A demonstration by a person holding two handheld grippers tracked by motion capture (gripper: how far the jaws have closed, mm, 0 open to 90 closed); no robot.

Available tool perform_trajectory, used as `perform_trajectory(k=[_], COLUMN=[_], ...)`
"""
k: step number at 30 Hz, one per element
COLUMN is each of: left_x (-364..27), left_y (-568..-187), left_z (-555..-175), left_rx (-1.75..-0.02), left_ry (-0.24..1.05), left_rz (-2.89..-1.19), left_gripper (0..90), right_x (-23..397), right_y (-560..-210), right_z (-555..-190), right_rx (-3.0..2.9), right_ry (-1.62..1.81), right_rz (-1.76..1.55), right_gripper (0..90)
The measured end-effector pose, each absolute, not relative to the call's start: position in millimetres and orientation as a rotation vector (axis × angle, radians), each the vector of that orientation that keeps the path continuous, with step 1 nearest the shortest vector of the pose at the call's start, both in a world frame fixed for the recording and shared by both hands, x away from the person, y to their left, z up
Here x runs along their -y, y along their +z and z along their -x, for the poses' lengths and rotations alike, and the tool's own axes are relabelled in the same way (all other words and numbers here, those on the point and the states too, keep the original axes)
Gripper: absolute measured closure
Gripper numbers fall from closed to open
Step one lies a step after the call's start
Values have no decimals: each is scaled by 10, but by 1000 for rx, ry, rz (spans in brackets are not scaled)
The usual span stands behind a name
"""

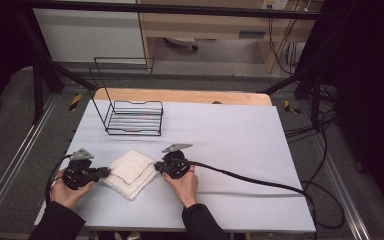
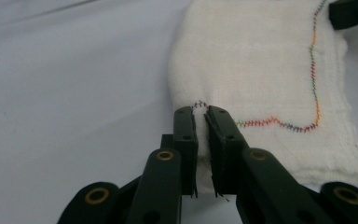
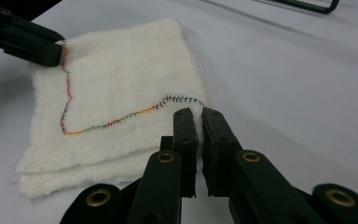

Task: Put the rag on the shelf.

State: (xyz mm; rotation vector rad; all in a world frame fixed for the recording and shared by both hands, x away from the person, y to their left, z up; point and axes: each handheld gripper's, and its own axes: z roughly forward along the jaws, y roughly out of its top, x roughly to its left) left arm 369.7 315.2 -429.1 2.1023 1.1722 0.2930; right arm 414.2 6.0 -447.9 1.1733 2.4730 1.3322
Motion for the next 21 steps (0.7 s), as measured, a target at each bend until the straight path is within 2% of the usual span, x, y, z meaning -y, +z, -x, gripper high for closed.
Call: perform_trajectory(k=[7, 8, 9, 12, 14, 15, 19, 21], left_x=[-3178, -3183, -3186, -3197, -3190, -3184, -3102, -3054], left_y=[-4314, -4299, -4281, -4209, -4169, -4153, -4111, -4100], left_z=[-3660, -3672, -3686, -3758, -3823, -3863, -4026, -4104], left_rx=[-1186, -1183, -1188, -1190, -1183, -1171, -1146, -1153], left_ry=[310, 325, 330, 359, 356, 344, 335, 341], left_rz=[-2093, -2091, -2077, -2041, -2015, -2014, -2026, -2030], left_gripper=[771, 691, 691, 549, 428, 428, 288, 284], right_x=[-124, -117, -117, -87, -42, -42, 17, 28], right_y=[-4533, -4508, -4508, -4428, -4330, -4330, -4242, -4238], right_z=[-4198, -4188, -4188, -4173, -4145, -4145, -4097, -4091], right_rx=[-2477, -2467, -2467, -2467, -2463, -2463, -2456, -2457], right_ry=[1309, 1323, 1323, 1334, 1312, 1312, 1278, 1277], right_rz=[-1144, -1125, -1125, -1087, -1061, -1061, -991, -992], right_gripper=[821, 742, 742, 642, 524, 524, 310, 277])
